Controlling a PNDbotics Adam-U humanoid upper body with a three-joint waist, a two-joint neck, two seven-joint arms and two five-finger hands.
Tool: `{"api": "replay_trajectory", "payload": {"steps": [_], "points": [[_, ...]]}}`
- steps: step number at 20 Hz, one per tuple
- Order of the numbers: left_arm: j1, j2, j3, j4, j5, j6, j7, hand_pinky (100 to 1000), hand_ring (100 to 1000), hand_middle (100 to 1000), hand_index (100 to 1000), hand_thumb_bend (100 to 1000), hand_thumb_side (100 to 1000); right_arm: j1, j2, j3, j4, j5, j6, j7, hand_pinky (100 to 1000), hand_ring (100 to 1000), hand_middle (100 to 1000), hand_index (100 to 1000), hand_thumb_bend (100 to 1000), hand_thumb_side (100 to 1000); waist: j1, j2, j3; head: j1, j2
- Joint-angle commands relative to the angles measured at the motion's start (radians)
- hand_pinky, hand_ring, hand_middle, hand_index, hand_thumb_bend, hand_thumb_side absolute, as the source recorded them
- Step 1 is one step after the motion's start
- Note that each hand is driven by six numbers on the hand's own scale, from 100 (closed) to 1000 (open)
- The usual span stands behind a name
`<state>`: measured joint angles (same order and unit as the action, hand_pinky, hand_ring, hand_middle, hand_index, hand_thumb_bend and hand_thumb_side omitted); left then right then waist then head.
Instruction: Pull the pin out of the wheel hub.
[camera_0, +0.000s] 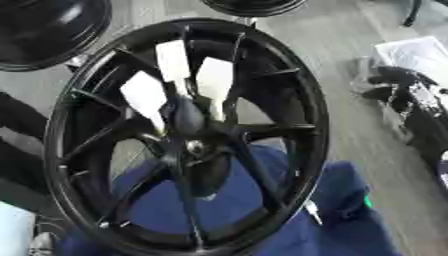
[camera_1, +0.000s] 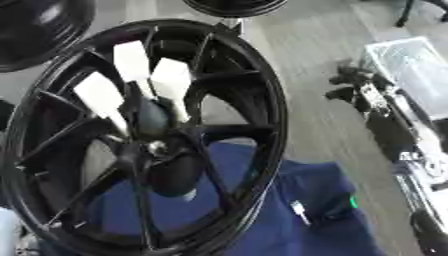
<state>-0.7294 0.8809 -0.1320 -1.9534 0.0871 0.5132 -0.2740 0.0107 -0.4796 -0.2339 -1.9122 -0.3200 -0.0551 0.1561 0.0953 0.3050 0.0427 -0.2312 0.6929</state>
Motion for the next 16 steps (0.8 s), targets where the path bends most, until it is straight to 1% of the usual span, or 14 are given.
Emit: {"api": "replay_trajectory", "payload": {"steps": [1, 7, 10, 12, 13, 16], "points": [[-0.008, 0.037, 0.021, -0.010, 0.003, -0.002, 0.000, 787, 734, 723, 801, 100, 507, 0.000, -0.021, -0.009, -0.020, 0.002, 0.000, -0.003, 892, 696, 720, 815, 100, 720, -0.005, -0.014, 0.000, -0.004, -0.008], [-0.011, 0.039, 0.017, -0.012, 0.002, -0.006, -0.014, 789, 737, 726, 806, 101, 494, 0.000, -0.021, -0.009, -0.019, 0.003, 0.000, -0.002, 892, 696, 720, 815, 100, 720, -0.004, -0.014, -0.001, -0.011, -0.017], [-0.029, 0.046, 0.006, -0.023, 0.001, -0.025, -0.045, 794, 742, 731, 810, 135, 450, 0.002, -0.021, -0.008, -0.018, 0.005, 0.001, -0.001, 892, 696, 720, 815, 100, 722, -0.004, -0.014, 0.000, -0.016, -0.019], [-0.051, 0.051, -0.003, -0.040, 0.020, -0.072, -0.091, 797, 745, 732, 811, 147, 431, 0.003, -0.021, -0.008, -0.018, 0.007, 0.000, 0.000, 892, 696, 720, 815, 100, 722, -0.004, -0.014, 0.001, -0.016, -0.018], [-0.060, 0.053, -0.005, -0.043, 0.030, -0.099, -0.114, 801, 751, 737, 816, 168, 416, 0.003, -0.021, -0.008, -0.018, 0.007, 0.000, 0.000, 892, 696, 720, 815, 100, 723, -0.004, -0.015, 0.001, -0.016, -0.018], [-0.102, 0.074, -0.027, -0.046, 0.051, -0.229, -0.229, 811, 771, 753, 838, 220, 407, 0.004, -0.022, -0.007, -0.017, 0.008, 0.001, 0.000, 892, 696, 720, 815, 100, 722, -0.002, -0.016, 0.001, -0.015, -0.018]]}}
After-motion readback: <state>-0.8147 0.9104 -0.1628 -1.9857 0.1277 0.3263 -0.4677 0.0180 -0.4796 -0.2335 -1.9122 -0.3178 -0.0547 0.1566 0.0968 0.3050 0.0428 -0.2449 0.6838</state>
